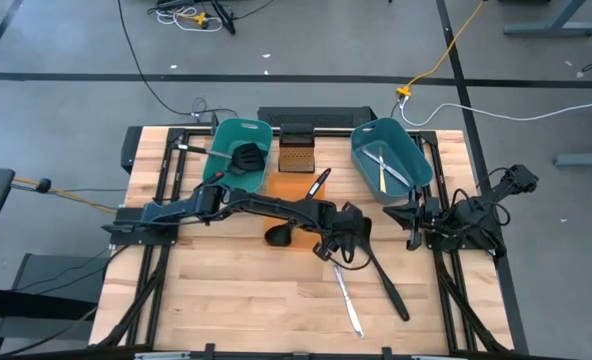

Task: Pick & Place Kitchen Items
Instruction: Put the black ladle into the orange bin

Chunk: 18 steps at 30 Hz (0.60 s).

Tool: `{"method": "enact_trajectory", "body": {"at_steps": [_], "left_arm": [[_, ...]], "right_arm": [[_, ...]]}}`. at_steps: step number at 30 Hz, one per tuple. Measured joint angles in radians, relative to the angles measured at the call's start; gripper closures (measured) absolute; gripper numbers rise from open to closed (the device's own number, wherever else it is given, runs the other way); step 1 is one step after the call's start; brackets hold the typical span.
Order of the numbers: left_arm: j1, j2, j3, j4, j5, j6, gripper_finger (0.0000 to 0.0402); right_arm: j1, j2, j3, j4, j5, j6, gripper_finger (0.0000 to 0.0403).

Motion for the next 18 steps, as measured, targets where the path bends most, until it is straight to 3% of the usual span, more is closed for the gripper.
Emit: {"method": "enact_trajectory", "body": {"at_steps": [10,18], "left_arm": [[0.011,0.018,0.004,0.005,-0.026,0.098,0.0191],[-0.012,0.02,0.003,0.046,-0.112,0.256,0.0191]], "right_arm": [[0.0,0.0,0.0,0.0,0.0,0.0,0.0387],[0.0,0.0,0.0,0.0,0.0,-0.006,0.0387]]}}
